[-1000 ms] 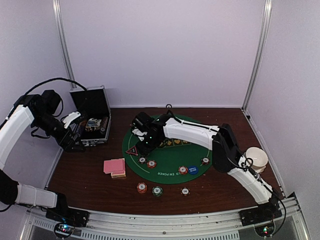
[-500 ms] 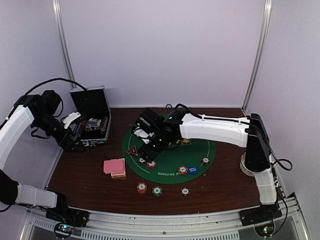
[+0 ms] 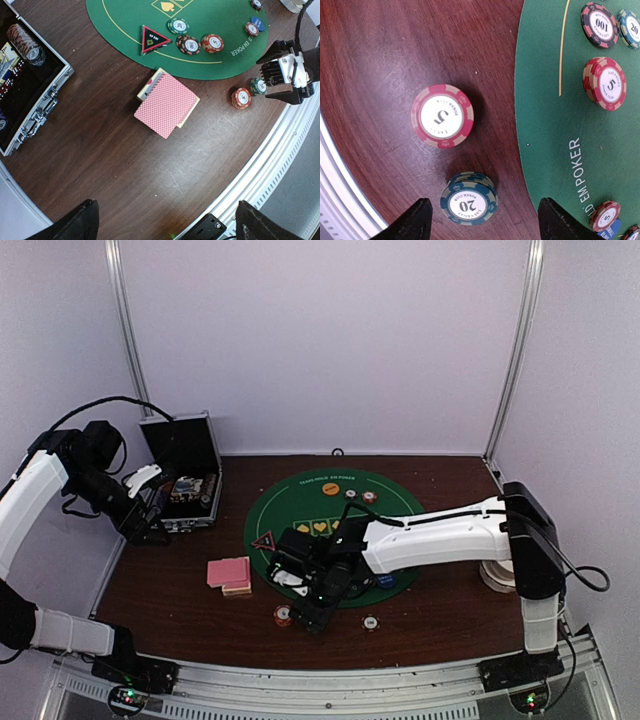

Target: Distribute texas hold em gaming equipment

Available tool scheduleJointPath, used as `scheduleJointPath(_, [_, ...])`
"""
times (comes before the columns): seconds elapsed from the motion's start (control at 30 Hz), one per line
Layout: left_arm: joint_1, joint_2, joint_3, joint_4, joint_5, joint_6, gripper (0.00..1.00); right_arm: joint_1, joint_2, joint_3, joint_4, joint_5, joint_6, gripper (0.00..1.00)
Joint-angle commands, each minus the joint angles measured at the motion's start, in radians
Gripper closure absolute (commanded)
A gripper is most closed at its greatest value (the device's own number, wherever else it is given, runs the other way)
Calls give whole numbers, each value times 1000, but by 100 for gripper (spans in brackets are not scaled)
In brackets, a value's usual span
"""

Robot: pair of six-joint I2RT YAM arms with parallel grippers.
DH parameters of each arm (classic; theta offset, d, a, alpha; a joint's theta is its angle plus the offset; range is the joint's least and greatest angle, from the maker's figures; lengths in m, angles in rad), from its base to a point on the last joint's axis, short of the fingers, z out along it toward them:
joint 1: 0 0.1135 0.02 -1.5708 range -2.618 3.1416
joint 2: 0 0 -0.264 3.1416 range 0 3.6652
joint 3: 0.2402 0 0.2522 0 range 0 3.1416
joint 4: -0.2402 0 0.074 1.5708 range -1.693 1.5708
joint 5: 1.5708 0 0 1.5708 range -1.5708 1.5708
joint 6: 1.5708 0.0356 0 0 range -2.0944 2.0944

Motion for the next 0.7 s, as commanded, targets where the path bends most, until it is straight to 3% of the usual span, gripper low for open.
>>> scheduleJointPath(0.0, [-5,-10,4,-14,19,9,2,-1,19,-12,10,-9,10,24])
scheduleJointPath(0.3, [-4,-9,10,-17,14,10,2,-1,56,-14,4,-27,1,30])
scheduleJointPath(0.67, [-4,-4,15,-17,15,10,2,-2,54,-16,7,-13,-2,45])
